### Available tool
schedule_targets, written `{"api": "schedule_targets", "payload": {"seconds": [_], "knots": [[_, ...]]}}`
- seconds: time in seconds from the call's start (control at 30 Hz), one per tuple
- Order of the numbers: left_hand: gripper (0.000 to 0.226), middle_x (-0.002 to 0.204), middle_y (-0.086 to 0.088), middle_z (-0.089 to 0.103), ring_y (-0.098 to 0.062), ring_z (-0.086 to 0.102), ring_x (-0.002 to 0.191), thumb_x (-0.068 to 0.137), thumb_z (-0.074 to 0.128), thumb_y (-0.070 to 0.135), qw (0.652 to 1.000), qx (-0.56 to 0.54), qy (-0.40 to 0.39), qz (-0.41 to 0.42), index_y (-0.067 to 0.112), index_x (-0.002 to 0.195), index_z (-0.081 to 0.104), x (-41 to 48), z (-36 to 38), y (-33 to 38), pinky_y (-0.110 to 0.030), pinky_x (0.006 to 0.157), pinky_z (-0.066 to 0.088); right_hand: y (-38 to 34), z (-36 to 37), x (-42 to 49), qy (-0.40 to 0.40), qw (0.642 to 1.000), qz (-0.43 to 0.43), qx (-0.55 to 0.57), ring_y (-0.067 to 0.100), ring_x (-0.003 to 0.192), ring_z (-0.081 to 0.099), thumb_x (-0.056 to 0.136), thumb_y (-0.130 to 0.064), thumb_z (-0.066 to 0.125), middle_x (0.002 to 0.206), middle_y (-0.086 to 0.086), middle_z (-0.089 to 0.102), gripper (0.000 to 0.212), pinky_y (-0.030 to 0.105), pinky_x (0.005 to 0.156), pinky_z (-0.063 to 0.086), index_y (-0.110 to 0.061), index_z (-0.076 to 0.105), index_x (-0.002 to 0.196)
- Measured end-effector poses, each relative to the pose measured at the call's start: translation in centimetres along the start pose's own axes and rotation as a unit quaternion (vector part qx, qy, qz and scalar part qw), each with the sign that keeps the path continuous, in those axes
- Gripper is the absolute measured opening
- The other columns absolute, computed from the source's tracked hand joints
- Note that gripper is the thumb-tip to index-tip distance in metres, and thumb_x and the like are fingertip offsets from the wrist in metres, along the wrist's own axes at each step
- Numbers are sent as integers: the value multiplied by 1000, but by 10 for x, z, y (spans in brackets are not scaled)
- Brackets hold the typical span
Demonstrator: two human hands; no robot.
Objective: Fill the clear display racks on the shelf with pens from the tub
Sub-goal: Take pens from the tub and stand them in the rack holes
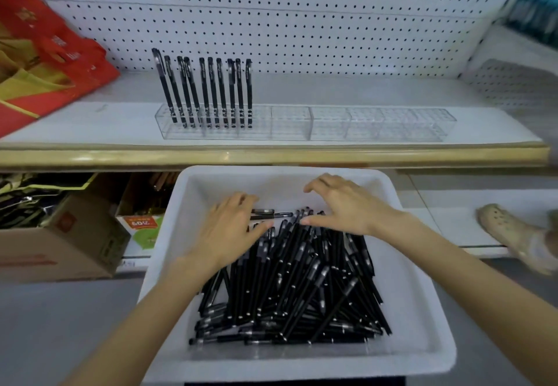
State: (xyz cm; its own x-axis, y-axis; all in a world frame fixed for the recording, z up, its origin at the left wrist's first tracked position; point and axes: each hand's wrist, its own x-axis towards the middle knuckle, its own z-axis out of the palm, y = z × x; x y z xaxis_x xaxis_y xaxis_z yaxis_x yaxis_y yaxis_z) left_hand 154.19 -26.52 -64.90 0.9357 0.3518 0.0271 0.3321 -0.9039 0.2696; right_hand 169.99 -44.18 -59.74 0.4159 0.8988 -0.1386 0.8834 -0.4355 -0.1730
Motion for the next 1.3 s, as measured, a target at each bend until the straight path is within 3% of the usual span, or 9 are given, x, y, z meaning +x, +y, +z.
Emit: {"api": "schedule_targets", "payload": {"seconds": [0.13,0.27,0.53,0.67,0.83,0.97,1.1,1.2,1.3], "knots": [[65,130,-2,44,-23,42,124,90,40,64,998,-13,-31,-57,20,137,40,-20,31,-4,-38,98,40,-2,52,-25,-39,995,69,67,25,130,37,85,-69,46,140,5,38,75,38,105,35,-21,33,142],[58,121,-1,45,-21,45,116,87,44,65,995,-39,-44,-85,21,125,47,-27,47,-3,-36,92,45,2,85,-40,-25,976,154,151,24,135,31,88,-56,54,143,7,34,72,36,107,35,-17,29,143],[32,85,8,60,-13,59,89,88,57,52,971,-182,-34,-151,21,91,59,-1,65,11,-33,74,51,22,110,-37,13,900,298,319,26,125,45,86,-43,66,137,12,42,74,35,102,40,-7,31,141],[32,77,12,60,-12,60,81,86,57,56,962,-193,-71,-182,24,82,58,16,68,20,-30,71,51,34,113,-24,53,868,350,347,19,100,52,86,-38,68,109,6,56,59,26,83,42,-6,46,130],[34,72,12,60,-9,56,70,82,63,58,961,-149,-113,-202,27,70,57,31,67,25,-27,63,45,44,118,-5,86,825,406,383,24,98,63,84,-36,71,105,8,65,38,37,89,51,-9,60,108],[37,76,4,68,-13,63,72,81,67,53,952,-179,-140,-205,23,60,62,37,68,21,-30,67,51,44,120,4,80,834,421,349,22,98,62,82,-46,70,104,5,67,42,35,86,51,-12,63,105],[38,59,2,59,-20,63,68,84,68,43,944,-226,-161,-177,22,54,59,41,66,14,-36,71,53,47,122,8,69,826,429,359,21,96,63,78,-48,73,100,0,66,34,40,86,53,-20,62,94],[35,56,5,55,-12,56,63,86,68,36,935,-264,-172,-161,22,55,61,38,63,11,-34,72,50,48,120,9,84,804,427,404,20,82,65,77,-39,77,93,3,69,26,40,76,57,-18,64,86],[23,63,11,55,-5,56,71,88,66,28,909,-347,-169,-159,13,71,70,31,51,11,-22,77,45,44,111,5,71,792,410,448,11,65,58,84,-24,73,86,5,65,18,21,52,50,-8,67,89]]}}
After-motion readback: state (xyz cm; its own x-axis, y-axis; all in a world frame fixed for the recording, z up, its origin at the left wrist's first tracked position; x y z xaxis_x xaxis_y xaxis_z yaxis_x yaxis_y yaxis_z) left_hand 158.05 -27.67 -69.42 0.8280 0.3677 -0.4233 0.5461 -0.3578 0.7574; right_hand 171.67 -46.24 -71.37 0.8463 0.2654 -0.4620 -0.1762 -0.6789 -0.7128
